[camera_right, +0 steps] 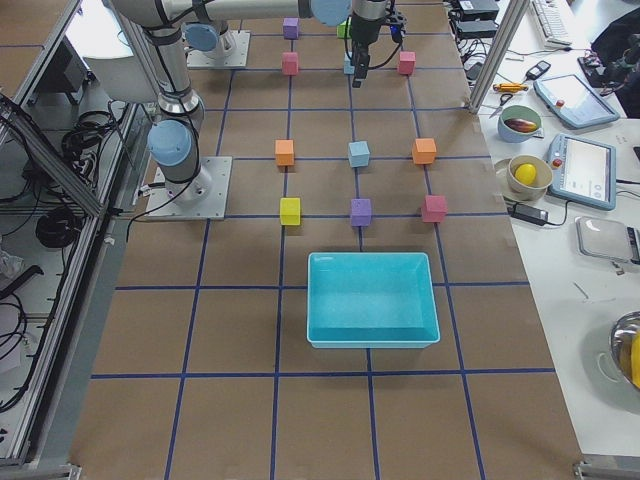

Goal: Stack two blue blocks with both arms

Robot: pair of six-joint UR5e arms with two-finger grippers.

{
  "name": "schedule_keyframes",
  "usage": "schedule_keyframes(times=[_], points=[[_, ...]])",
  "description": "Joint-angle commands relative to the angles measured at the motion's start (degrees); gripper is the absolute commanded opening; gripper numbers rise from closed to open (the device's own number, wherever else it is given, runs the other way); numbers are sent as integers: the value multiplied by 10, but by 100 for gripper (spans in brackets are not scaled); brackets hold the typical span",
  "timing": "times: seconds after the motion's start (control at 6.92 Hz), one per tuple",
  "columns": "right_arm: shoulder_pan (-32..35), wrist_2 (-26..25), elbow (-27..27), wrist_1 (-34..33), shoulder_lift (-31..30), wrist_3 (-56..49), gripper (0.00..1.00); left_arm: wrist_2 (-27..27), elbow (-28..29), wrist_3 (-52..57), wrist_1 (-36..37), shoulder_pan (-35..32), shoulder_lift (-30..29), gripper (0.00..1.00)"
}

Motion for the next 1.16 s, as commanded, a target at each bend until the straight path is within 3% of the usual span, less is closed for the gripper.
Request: schedule_keyframes(times=[0.0,0.58,0.87,1.01], points=[[0,0,1,0,-1,0,100,1,0,-5,-4,2,0,100],[-1,0,2,0,0,-2,100,-3,-9,-1,56,4,-115,100],[-3,-2,9,-10,23,-8,100,1,-74,-2,139,4,-158,100],[-3,-1,19,-12,56,-8,100,3,-126,0,225,4,-171,100]])
